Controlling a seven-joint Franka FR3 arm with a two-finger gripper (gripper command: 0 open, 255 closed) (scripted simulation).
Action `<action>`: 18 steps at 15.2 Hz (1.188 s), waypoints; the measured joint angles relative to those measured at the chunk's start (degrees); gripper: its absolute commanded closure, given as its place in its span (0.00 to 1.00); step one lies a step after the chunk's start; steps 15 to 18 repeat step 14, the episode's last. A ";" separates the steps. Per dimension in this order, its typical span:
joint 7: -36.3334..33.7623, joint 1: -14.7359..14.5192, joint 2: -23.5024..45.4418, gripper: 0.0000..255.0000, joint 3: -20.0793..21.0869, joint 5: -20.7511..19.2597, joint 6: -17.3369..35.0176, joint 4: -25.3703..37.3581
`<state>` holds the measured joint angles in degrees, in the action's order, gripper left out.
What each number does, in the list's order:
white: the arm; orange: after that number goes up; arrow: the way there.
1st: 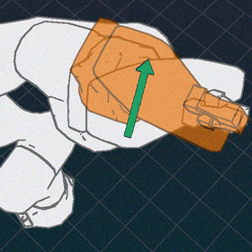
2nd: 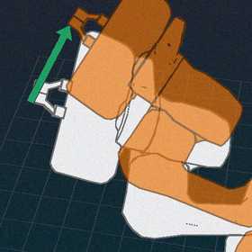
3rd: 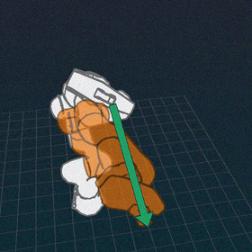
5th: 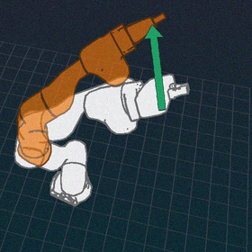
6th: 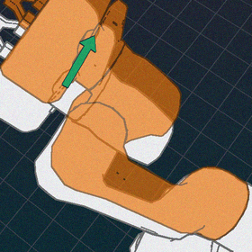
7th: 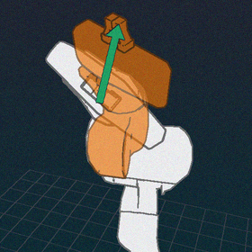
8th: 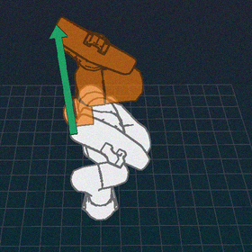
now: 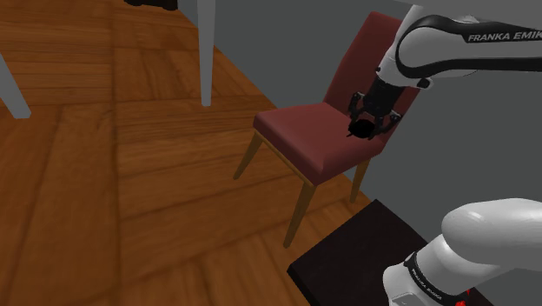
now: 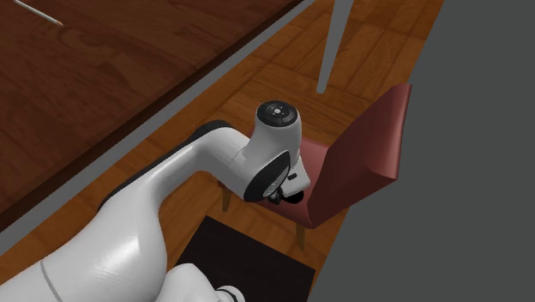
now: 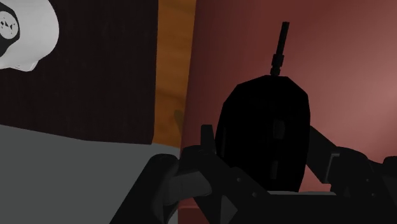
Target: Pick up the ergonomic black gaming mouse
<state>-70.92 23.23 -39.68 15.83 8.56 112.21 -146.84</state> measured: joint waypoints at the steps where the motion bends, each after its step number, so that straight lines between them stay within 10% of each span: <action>1: 0.08 0.09 0.04 1.00 -0.14 -0.12 -0.55 0.58; 18: 0.09 0.59 -0.32 1.00 -1.42 -1.17 -10.28 9.94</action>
